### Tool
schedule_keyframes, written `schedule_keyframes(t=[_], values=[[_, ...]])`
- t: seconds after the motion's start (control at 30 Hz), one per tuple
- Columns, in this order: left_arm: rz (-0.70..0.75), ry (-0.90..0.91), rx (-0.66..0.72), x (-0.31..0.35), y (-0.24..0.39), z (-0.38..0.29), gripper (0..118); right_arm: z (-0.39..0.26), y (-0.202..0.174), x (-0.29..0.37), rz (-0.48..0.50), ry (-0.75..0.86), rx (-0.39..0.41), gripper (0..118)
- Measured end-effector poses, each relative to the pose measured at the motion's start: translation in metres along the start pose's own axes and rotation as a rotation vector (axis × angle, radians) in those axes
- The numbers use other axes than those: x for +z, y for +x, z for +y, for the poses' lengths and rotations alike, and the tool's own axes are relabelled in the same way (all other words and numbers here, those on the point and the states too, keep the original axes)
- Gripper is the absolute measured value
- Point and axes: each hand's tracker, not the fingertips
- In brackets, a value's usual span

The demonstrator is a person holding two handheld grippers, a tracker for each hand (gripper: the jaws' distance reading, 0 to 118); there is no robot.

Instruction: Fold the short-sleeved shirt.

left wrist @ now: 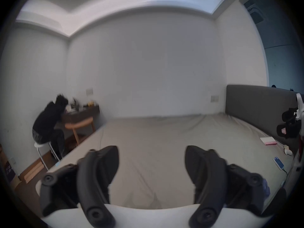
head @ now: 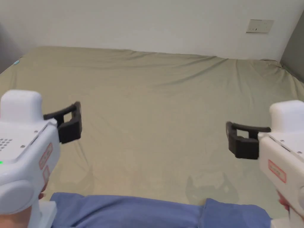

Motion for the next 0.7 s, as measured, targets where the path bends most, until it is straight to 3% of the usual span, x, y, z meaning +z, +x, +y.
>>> schedule_keyframes(t=[0.07,0.1,0.13,0.17,0.2,0.27,0.7], values=[[0.018,0.054,-0.044,0.009,0.019,0.01,54,0.009,-0.023,0.008,-0.01,0.074,0.029,86],[0.013,0.067,-0.056,0.01,0.027,0.011,43,0.011,-0.031,0.011,-0.012,0.096,0.037,68],[0.002,0.071,-0.063,0.014,0.035,0.012,28,0.012,-0.038,0.011,-0.013,0.111,0.045,38],[-0.01,0.079,-0.073,0.017,0.042,0.012,15,0.012,-0.044,0.011,-0.013,0.109,0.046,18],[-0.014,0.085,-0.087,0.018,0.049,0.011,2,0.011,-0.049,0.011,-0.015,0.116,0.043,8],[-0.01,0.071,-0.109,0.018,0.059,0.011,0,0.011,-0.055,0.013,-0.017,0.119,0.04,2],[-0.04,0.054,-0.136,0.008,0.064,0.004,0,0.007,-0.045,0.001,-0.074,0.143,0.07,1]])
